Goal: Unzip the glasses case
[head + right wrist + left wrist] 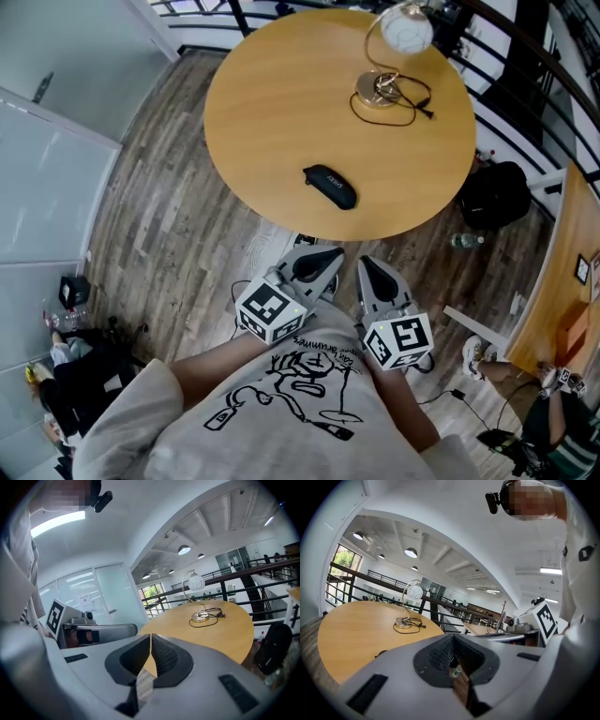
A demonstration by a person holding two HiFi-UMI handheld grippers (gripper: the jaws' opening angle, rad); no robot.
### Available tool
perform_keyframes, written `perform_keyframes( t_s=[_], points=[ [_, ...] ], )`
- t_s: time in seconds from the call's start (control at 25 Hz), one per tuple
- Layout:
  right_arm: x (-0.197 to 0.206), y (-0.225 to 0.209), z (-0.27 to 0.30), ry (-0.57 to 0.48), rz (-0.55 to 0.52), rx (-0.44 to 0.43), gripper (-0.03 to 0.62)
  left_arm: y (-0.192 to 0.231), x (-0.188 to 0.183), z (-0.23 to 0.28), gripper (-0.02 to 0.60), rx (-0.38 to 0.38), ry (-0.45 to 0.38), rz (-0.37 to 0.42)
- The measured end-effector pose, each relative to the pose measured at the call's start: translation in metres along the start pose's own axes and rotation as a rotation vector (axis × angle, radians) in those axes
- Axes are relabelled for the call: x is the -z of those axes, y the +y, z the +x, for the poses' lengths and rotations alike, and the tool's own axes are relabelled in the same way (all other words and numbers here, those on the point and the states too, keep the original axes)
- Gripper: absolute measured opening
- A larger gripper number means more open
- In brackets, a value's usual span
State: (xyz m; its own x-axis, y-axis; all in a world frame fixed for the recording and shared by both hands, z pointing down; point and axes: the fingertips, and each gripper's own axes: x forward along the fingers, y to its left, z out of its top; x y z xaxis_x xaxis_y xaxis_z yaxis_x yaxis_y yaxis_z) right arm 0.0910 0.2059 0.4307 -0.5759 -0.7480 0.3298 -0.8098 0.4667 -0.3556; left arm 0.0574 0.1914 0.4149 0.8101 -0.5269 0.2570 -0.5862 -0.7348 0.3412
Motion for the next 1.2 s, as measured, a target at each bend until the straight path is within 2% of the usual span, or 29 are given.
perform_keyframes(
  t_s=[0.44, 1.2],
  points=[
    [-0.02, -0.015, 0.042, 0.016, -0.009, 0.006, 0.026, 0.042, -0.018, 0.02, 0.009, 0.006, 0.007, -0.014],
    [-0.09, -0.03, 0.168, 0.025, -0.032, 0.075, 0.026, 0.168, -0.083, 0.045, 0.009, 0.084, 0.004, -0.037]
  ],
)
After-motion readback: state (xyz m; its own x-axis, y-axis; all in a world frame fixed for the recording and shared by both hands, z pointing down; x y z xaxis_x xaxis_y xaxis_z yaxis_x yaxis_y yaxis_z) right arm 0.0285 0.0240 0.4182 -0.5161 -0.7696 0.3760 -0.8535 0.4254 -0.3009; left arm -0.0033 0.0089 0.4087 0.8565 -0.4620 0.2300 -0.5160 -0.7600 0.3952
